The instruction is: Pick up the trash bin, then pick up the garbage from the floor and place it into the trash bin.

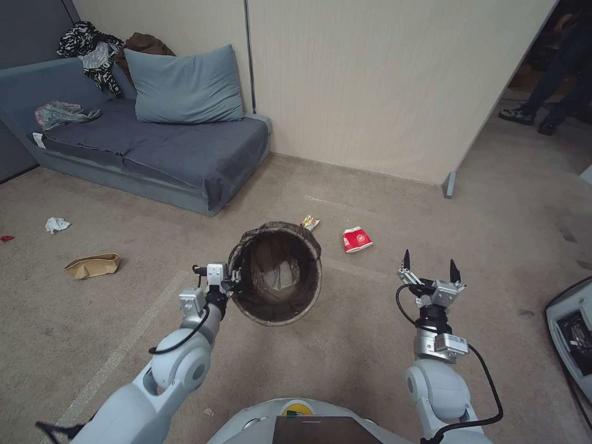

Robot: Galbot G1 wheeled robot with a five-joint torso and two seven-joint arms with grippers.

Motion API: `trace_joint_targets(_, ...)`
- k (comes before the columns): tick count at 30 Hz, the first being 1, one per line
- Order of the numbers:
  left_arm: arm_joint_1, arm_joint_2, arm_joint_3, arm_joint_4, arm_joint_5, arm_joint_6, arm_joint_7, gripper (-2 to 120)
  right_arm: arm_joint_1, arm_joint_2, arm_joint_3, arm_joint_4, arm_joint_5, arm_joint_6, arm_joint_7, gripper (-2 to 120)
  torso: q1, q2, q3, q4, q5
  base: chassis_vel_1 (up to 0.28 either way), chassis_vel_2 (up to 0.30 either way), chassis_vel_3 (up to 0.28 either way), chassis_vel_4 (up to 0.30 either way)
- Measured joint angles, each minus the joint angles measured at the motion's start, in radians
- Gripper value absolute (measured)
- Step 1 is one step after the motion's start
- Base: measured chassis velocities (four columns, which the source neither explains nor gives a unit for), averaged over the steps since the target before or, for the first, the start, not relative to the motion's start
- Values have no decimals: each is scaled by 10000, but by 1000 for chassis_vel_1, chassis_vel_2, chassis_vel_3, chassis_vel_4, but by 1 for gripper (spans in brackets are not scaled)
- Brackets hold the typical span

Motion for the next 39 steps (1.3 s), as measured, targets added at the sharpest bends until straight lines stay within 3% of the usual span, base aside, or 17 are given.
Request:
trace_joint_targets(1,0,0,0,0,0,0,0,2,0,0,0,0,0,0,0,100,0,0,0,0,0,0,0,0,0)
trace_joint_targets(2,610,-284,-177,69,978,-433,349,2,-79,-49,35,46,38,-31,-19,100,0,0,0,0,-3,0,0,0,0)
trace_joint_targets(4,1413,-577,-437,-11,1873,-749,585,2,-171,-96,48,119,62,-63,-56,100,0,0,0,2,-2,0,0,0,0)
trace_joint_targets(8,2211,-886,-902,-280,2816,-955,664,2,-321,-114,38,233,65,-78,-130,100,0,1,0,-4,-1,0,0,0,0)
trace_joint_targets(17,3404,-991,-1106,-1353,2829,-405,347,2,-397,-130,10,352,62,-96,-172,100,-1,1,0,0,0,0,0,0,0)
trace_joint_targets(39,3987,-861,-1067,-1519,2897,-121,521,2,-277,-152,68,137,-158,137,-203,100,-1,1,0,0,0,0,0,0,0)
